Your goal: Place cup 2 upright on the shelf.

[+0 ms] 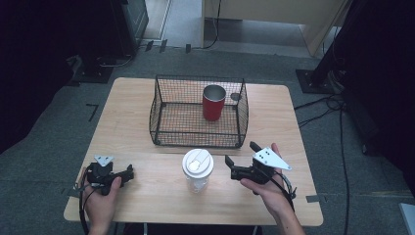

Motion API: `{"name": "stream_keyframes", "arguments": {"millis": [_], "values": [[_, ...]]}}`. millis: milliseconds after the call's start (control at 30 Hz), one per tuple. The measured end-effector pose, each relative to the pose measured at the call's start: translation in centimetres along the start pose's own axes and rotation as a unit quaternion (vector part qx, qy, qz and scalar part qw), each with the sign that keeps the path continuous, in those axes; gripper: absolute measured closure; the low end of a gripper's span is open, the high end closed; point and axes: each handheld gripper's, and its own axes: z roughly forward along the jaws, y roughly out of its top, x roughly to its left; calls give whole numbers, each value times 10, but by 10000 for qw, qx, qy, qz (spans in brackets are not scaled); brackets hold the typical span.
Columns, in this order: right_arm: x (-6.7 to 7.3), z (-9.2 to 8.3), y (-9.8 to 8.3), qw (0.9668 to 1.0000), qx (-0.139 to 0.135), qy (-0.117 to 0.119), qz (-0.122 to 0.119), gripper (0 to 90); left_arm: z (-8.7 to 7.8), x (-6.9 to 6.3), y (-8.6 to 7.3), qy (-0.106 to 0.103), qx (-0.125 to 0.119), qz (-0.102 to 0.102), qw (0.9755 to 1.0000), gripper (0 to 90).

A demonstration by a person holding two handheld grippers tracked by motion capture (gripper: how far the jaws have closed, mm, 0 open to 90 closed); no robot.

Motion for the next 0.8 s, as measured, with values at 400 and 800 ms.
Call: {"name": "stream_keyframes", "arguments": {"millis": [400,800], "values": [[7,-9,-26,9998,134,172,20,0,-1,0,-1,-10,1,11,10000,1],[23,-12,-40,9976,210,653,-1,0,-1,0,-1,-9,-1,10,10000,1]]}}
